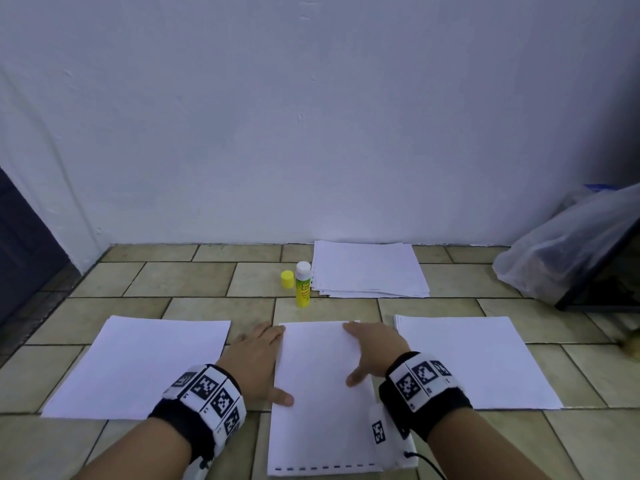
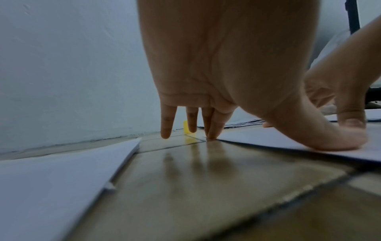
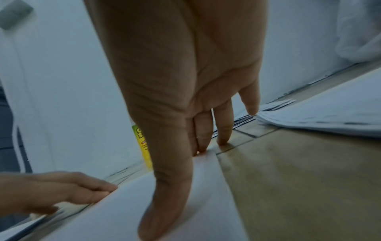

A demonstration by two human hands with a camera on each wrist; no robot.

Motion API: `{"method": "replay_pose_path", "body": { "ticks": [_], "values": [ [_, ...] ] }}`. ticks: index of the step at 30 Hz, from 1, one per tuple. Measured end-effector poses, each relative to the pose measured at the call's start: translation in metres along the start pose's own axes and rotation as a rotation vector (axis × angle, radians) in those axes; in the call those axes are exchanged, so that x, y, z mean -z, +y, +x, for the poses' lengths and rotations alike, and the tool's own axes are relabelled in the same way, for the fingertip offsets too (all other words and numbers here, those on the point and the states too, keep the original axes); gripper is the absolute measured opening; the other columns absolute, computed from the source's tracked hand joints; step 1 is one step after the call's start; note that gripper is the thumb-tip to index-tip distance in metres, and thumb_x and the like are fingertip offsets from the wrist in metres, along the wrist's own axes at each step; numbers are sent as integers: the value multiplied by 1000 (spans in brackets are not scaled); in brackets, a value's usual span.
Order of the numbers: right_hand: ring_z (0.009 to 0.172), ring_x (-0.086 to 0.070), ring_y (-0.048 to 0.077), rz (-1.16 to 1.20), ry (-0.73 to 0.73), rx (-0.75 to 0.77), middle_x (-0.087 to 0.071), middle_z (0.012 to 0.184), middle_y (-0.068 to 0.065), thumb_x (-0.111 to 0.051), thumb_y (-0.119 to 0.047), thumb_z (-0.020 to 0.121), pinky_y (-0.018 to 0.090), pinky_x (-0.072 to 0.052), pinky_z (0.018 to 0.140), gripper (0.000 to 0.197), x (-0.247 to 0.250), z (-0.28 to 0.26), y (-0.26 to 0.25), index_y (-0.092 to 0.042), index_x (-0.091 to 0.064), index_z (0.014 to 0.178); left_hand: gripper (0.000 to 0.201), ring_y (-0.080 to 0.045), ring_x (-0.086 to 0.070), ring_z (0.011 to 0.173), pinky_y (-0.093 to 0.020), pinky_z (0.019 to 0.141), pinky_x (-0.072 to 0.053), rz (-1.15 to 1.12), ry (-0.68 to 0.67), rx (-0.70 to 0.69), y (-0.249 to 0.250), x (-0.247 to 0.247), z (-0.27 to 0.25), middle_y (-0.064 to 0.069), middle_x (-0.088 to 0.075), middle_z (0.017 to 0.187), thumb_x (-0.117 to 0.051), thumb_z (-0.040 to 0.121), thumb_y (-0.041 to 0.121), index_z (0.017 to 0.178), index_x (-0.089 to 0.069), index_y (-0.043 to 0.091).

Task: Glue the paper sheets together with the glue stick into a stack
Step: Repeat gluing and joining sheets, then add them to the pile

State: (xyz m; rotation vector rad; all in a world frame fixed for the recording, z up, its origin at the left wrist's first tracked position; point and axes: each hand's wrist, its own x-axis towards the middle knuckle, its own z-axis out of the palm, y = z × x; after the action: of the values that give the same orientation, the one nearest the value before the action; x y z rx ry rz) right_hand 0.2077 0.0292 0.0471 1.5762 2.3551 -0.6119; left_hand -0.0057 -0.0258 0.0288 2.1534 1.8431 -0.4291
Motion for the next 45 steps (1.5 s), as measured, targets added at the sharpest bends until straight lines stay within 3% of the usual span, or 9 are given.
{"method": "replay_pose_path", "body": {
  "ticks": [7,10,15,18,21,25,32,39,45],
  "values": [
    [131,-32,27,-278,57,-95,-46,134,7,-76,-46,73,45,-31,107,78,1,-5,-19,-9,-40,132,73,-17,-40,121,-33,98,-37,46,-7,11,-6,28,4,-1,-47,131,-50,82,71,128,-49,13],
    [126,-37,30,-275,106,-38,-45,129,12,-64,-23,87,40,-39,97,47,-5,-13,-31,-8,-46,127,61,-18,-48,102,-30,89,-35,134,6,44,-2,33,-2,-2,-53,112,-47,87,66,112,-57,11],
    [122,-39,31,-167,58,34,-42,131,17,-48,-14,93,37,-42,92,33,-25,-18,-58,-3,-45,125,58,-13,-39,126,-29,103,-34,-60,69,-140,4,20,-11,6,-38,138,-58,89,48,138,-42,22],
    [128,-34,32,-171,21,33,-37,139,18,-56,-44,91,40,-37,98,61,-30,-14,-73,-4,-39,133,51,-17,-46,118,-30,95,-39,-11,56,-108,7,19,-15,2,-45,129,-55,91,46,134,-45,20],
    [143,-12,36,-167,-75,104,-6,157,19,-61,-56,84,47,-25,111,96,-38,-9,-82,-5,-13,149,43,-19,-50,113,-30,88,-41,36,64,-7,3,18,-17,0,-49,126,-55,91,45,124,-48,18],
    [145,12,38,-146,-139,162,16,158,17,-66,-46,84,51,-9,117,107,-44,1,-87,-5,7,151,69,-17,-31,134,-32,100,-40,-9,68,77,-5,11,-18,1,-29,148,-58,88,51,142,-32,17],
    [147,12,26,-159,-199,248,15,160,5,-78,-28,76,52,-3,117,118,-21,27,-71,-10,11,151,93,-17,-13,145,-34,113,-30,-83,9,110,-10,4,-17,1,-9,160,-58,86,55,153,-9,13],
    [148,0,14,-59,-188,359,4,161,0,-54,-12,91,52,6,117,84,-19,25,-85,-14,3,153,89,-18,-20,141,-35,109,-32,-22,31,127,-8,7,-14,-1,-23,154,-60,83,59,149,-21,14],
    [146,-18,21,0,-191,158,-5,161,-7,-38,-19,96,50,8,117,65,-1,20,-47,-26,-8,153,96,-18,-17,142,-38,108,-30,5,18,175,-8,3,-13,1,-16,158,-57,83,61,152,-13,11]
  ]
}}
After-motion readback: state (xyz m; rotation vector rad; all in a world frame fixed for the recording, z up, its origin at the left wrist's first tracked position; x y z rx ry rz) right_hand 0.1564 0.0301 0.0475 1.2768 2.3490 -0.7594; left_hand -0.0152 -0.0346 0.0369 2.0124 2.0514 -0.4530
